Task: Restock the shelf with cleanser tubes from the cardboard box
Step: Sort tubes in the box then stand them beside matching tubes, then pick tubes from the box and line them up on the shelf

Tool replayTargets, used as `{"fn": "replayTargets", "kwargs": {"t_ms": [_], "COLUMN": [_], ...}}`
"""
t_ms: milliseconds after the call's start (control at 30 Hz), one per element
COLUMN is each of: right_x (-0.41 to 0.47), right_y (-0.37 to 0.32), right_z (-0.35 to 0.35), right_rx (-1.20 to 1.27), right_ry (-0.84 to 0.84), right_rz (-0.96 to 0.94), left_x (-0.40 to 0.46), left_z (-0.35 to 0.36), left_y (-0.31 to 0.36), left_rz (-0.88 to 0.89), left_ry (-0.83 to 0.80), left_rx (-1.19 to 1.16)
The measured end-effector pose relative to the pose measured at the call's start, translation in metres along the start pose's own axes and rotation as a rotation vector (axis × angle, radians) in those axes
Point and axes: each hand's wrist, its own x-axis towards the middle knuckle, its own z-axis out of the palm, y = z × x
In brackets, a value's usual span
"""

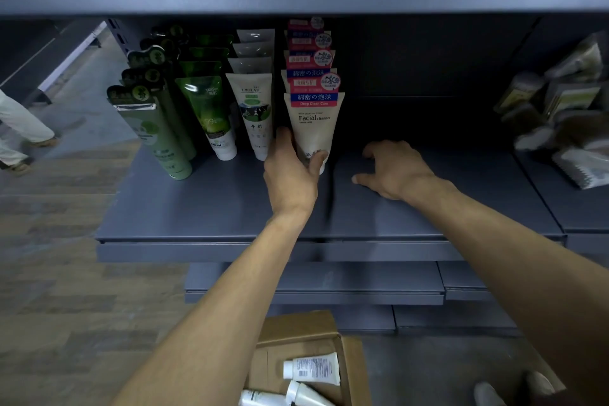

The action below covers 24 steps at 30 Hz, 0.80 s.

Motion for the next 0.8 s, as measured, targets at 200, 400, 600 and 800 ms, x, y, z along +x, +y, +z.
{"fn": "replayTargets", "kwargs": {"t_ms": [200,400,600,800], "right_x": [0.000,-0.001,-0.007,-0.060], "right_y": [0.003,0.002,0.000,-0.009], "right_z": [0.004,0.007,0.010,0.025], "right_rx": [0.021,0.037,0.056,-0.030], "right_ry": [0.003,0.007,0.036,0.199], "right_rz": [-0.001,0.018,0.040,-0.017], "left_x": [-0.001,-0.026,-0.064,-0.090], "left_z": [0.001,-0.010,-0.046,-0.102], "left_y": [0.000,0.001,-0.007,-0.017], "left_rz": [-0.031,-0.061,0.309,0.595], "left_ry": [-0.037,-0.022,-0.217,-0.413], "left_rx": [-0.019,0.020,0.266,0.522]}}
